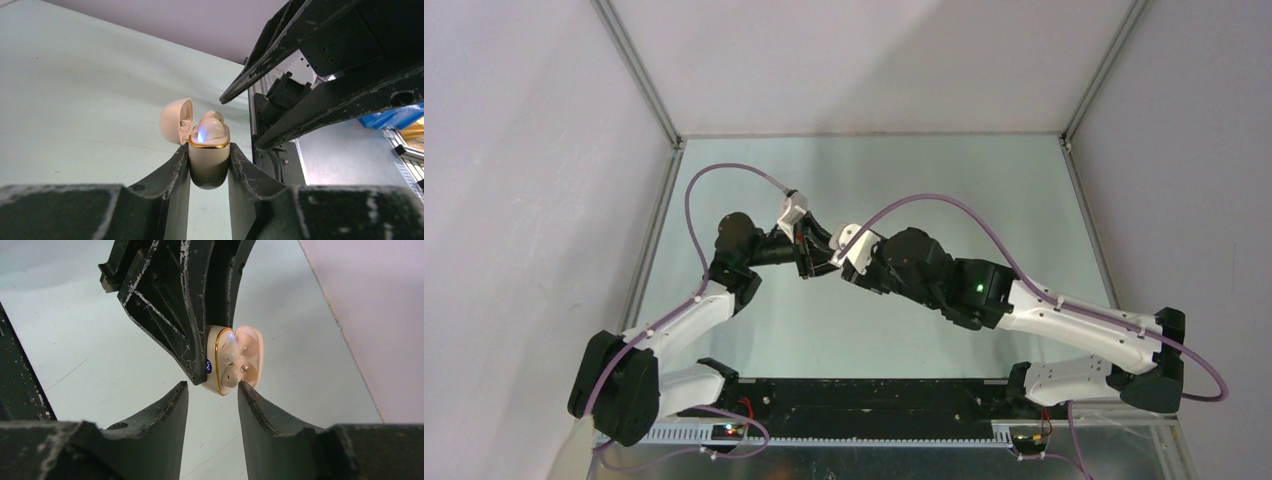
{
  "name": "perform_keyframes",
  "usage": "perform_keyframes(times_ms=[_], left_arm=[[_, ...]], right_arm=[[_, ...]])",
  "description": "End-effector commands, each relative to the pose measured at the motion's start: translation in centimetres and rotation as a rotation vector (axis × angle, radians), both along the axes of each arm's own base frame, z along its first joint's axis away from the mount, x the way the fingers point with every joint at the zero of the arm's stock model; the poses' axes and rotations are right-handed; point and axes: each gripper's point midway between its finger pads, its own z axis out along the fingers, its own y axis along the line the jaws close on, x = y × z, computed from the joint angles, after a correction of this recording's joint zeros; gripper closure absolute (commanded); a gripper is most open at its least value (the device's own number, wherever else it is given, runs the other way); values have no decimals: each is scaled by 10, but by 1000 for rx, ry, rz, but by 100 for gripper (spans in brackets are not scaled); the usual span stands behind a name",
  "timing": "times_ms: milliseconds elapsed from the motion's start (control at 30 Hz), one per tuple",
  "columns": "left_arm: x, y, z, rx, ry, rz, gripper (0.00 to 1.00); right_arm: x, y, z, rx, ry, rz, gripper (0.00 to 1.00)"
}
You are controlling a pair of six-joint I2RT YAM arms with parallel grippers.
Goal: Insert the wireless bluetooth earbuds into the charging case
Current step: Place the earbud in the charging case, then close the charging case.
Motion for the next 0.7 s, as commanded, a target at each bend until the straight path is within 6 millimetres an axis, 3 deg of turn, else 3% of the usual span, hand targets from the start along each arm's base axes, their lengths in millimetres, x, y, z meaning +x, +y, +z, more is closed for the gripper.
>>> perform_keyframes(times_ms=[0,200,333,467,667], left_arm=[[3,1,13,-28,-58,9,99],[-1,2,11,-22,-78,-7,99],[-3,1,11,-21,-90,-19,99],[-6,2,10,-16,-103,-31,99],[-11,3,9,-9,-133,-56,98]], right_arm=[[-3,-4,42,102,1,13,53],[0,-24,74,179,26,18,50],[13,-42,89,220,6,-40,50],[27,-44,78,222,24,-86,51],[35,-31,53,182,64,-86,50]])
